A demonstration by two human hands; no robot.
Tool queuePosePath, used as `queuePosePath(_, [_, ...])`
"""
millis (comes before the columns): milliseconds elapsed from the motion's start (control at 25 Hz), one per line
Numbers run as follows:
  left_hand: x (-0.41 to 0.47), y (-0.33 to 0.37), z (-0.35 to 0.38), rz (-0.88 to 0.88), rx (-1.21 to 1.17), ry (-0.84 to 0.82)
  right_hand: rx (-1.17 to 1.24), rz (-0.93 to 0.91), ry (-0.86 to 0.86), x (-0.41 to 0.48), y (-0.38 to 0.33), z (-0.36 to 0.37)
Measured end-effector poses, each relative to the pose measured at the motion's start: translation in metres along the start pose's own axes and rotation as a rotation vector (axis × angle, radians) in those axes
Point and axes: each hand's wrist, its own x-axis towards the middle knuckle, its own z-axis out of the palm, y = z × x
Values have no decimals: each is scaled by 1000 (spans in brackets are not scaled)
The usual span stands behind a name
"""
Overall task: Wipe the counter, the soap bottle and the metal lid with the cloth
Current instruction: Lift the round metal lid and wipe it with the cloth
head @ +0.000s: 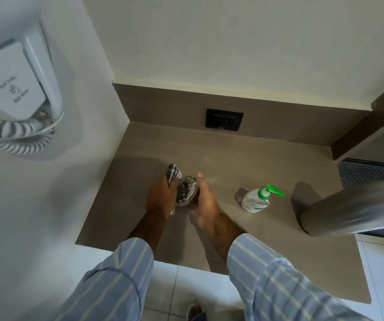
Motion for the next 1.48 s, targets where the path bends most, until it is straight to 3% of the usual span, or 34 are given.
queuePosePath(160, [-7,3,0,-104,-360,1,61,26,-127,-2,15,13])
queuePosePath(280, [-10,9,-9,-105,-426,-34,114,6,-199,-6,4,14])
queuePosePath(440, [-8,37,-28,-146,-517,-7,-8,-38,-228,-25,-5,34])
queuePosePath(600, [-50,76,-29,110,-508,158,148,-85,-255,-33,-23,46])
queuePosePath(680, [-81,68,-25,331,-510,96,262,-26,-309,-40,-44,41])
queuePosePath(760, [-100,46,-18,462,-444,91,200,19,-393,-52,-57,40])
queuePosePath(800, [-99,37,-15,455,-426,139,162,43,-408,-58,-59,41])
queuePosePath(880, [-84,35,-15,221,-469,196,175,74,-355,-70,-54,46])
queuePosePath(960, [-55,48,-26,-68,-592,153,224,43,-299,-82,-43,54])
queuePosePath(1040, [-29,65,-35,-176,-780,43,16,-59,-212,-88,-35,57])
queuePosePath(1120, [-30,82,-38,-48,-861,-33,-160,-153,-158,-86,-35,59])
queuePosePath(1200, [-55,89,-36,211,-805,0,-159,-184,-151,-77,-50,53])
queuePosePath(1320, [-93,64,-26,398,-667,29,194,2,-292,-69,-76,47])
queuePosePath(1400, [-95,44,-22,371,-604,71,339,8,-259,-60,-76,44])
queuePosePath(1480, [-77,46,-25,116,-681,85,335,-17,-289,-60,-64,43])
